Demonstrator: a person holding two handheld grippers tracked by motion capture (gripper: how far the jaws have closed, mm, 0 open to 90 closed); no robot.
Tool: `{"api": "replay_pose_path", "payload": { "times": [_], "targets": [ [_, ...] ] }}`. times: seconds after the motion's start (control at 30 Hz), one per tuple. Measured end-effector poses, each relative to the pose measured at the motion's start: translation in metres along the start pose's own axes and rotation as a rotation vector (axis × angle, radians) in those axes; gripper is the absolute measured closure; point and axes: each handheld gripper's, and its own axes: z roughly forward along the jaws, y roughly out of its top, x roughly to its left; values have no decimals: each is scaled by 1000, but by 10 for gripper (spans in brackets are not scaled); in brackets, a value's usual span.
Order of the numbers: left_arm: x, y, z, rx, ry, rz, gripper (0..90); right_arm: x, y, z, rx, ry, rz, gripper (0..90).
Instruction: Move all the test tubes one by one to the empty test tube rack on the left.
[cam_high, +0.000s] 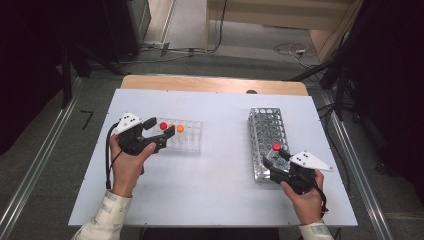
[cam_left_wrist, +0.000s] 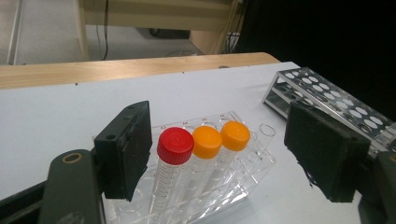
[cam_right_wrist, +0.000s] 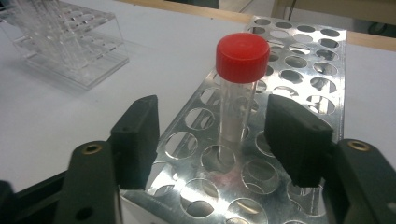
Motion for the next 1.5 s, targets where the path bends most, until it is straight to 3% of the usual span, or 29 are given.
{"api": "replay_pose_path", "payload": {
  "times": [0.4, 0.6, 0.93, 1.17, 1.5],
  "targets": [
    [-2, 0, 0, 2, 4, 1, 247, -7, 1, 9, -8, -48, -26, 702],
    [-2, 1, -1, -4, 4, -1, 246, -8, 10, 0, -36, -29, -13, 708],
    [-1, 3, -4, -20, 5, -4, 246, 0, 46, -30, -103, -13, -20, 708],
    [-4, 3, -4, -18, -4, -2, 248, 23, 57, -25, -105, 67, -47, 708],
    [-12, 3, -2, -14, -30, 10, 248, 79, 61, 23, -41, 192, -117, 709]
  ]
}}
